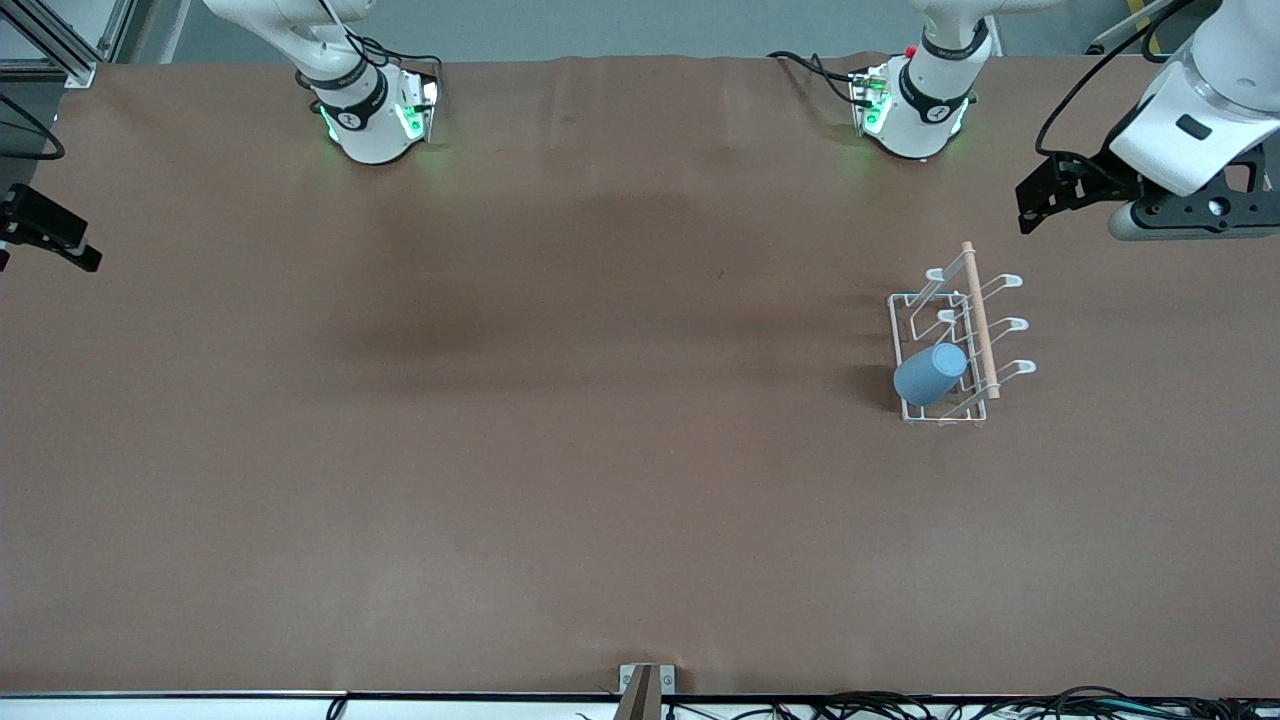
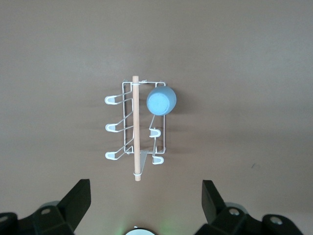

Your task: Hang cup on cup holder

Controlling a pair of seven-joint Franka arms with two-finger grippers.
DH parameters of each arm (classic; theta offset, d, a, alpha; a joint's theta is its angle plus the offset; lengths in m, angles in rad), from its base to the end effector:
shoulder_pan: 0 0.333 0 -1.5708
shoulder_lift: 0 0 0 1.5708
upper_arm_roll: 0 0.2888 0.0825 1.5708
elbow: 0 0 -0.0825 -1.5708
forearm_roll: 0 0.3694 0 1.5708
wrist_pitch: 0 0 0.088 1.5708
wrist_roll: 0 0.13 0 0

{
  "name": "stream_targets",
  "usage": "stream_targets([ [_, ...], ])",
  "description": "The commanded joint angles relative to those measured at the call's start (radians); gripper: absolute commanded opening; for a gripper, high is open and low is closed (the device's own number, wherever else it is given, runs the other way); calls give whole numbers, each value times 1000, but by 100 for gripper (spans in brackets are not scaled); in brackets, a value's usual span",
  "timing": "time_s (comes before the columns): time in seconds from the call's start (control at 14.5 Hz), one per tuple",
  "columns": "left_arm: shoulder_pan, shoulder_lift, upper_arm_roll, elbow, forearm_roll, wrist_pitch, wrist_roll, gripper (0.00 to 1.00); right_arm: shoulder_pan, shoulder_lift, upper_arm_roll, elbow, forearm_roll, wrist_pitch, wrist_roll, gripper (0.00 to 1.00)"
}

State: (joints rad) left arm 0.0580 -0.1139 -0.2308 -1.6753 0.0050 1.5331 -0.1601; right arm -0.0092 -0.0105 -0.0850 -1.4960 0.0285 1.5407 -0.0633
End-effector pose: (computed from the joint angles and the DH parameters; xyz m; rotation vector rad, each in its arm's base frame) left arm 0.4944 -0.0914 0.5813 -3.1055 0.0167 0.0400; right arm 0.5335 -0.0469 0.6114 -3.1151 0.0456 -0.0893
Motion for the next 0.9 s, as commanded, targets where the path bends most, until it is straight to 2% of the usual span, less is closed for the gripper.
stream_targets([
  [0.0,26,-32,1,-35,-10,21,5,100,-3,-16,5,-13,-18,6,10,100],
  [0.55,49,34,1,52,-5,-5,27,100,-3,-16,5,-13,-16,1,10,100],
  [0.83,49,37,2,54,-5,-14,27,100,-5,-17,5,-15,-16,-4,10,100],
])
